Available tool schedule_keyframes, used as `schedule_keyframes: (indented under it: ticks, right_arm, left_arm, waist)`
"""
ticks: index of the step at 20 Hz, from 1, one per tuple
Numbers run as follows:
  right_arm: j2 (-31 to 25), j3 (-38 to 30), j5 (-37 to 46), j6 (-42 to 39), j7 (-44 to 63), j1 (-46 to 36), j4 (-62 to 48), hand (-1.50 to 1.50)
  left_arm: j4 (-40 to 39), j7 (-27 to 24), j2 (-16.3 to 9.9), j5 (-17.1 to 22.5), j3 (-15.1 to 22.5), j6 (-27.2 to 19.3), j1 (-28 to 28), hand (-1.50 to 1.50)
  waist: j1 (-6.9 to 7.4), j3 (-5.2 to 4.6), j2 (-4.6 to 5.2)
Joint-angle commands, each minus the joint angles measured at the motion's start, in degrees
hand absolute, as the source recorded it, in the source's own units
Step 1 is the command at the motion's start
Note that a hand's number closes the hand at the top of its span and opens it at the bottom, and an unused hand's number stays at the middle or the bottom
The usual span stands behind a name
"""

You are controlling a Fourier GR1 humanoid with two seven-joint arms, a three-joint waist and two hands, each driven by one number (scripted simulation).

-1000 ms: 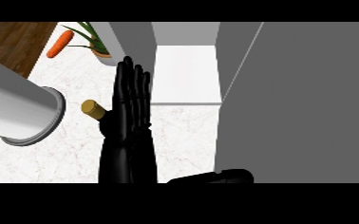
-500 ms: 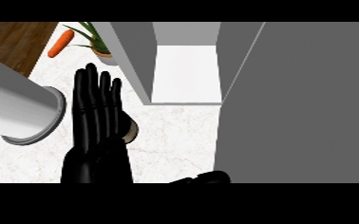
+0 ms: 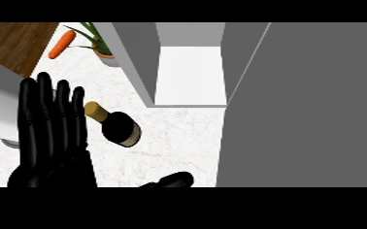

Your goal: Pick up the wine, place it into the cabinet and close the cabinet

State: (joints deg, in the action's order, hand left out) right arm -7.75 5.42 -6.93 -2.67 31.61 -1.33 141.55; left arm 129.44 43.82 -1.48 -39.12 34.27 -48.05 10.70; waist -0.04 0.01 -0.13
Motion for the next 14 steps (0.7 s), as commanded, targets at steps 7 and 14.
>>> schedule_keyframes:
  ticks: [7,14]
  right_arm:
    - [0.5,1.4,-1.8,0.7,5.6,0.4,8.2,-1.5]
    - [0.5,0.1,-3.1,0.8,6.5,0.9,9.4,-1.5]
  left_arm:
    - [3.8,-4.1,-4.8,12.5,-7.8,1.5,-7.1,-1.5]
    - [0.3,-17.0,-6.2,27.2,-11.7,1.4,-13.3,-1.5]
  waist:
    - [-0.17,-0.07,0.08]
    - [-0.31,-0.09,0.09]
